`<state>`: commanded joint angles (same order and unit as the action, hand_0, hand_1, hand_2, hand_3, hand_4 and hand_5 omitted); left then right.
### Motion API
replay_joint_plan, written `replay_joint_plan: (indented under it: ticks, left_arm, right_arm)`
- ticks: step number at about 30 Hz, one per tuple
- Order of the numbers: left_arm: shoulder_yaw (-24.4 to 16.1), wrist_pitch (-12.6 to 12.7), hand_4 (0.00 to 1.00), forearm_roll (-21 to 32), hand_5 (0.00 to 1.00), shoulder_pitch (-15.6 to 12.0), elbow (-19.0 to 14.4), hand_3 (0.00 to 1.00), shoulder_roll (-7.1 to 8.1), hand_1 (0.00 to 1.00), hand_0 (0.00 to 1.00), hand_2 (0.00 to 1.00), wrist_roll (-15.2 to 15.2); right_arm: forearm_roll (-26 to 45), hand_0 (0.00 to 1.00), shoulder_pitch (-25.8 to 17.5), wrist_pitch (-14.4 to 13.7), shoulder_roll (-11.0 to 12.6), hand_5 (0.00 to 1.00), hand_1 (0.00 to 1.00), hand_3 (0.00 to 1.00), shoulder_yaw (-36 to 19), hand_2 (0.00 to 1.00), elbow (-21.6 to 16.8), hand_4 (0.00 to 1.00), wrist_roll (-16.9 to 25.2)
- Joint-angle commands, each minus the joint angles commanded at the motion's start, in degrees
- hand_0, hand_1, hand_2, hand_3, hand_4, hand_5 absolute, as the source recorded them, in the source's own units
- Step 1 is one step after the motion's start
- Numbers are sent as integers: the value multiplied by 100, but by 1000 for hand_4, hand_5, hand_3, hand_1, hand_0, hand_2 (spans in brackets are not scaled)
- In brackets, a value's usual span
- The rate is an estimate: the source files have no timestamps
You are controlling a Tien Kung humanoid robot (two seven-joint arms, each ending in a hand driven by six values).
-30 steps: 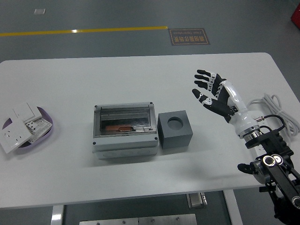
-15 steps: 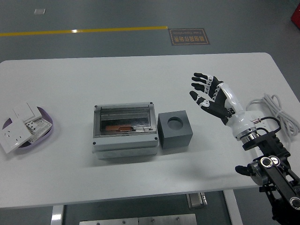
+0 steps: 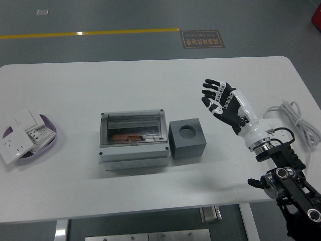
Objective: Pick up the cylinder from the cube,place it in the box,flap close box
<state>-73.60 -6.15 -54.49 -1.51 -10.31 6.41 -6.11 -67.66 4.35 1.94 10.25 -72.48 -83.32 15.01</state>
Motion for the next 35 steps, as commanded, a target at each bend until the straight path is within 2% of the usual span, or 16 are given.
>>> replay_joint_plan:
  ticks: [12,35]
  left_arm:
    - [-47,16,769,-16,325,4,0,711,-2,673,637,676,20]
    - [-20,31,766,-82,323,-29,0,710,88,673,638,676,-25]
  right_arm:
    - [72,755,77,161,2,236,711,710,173,721,109,766,-113]
    - [-37,758,113,100,-6,235,715,717,384,725,166,766,-90]
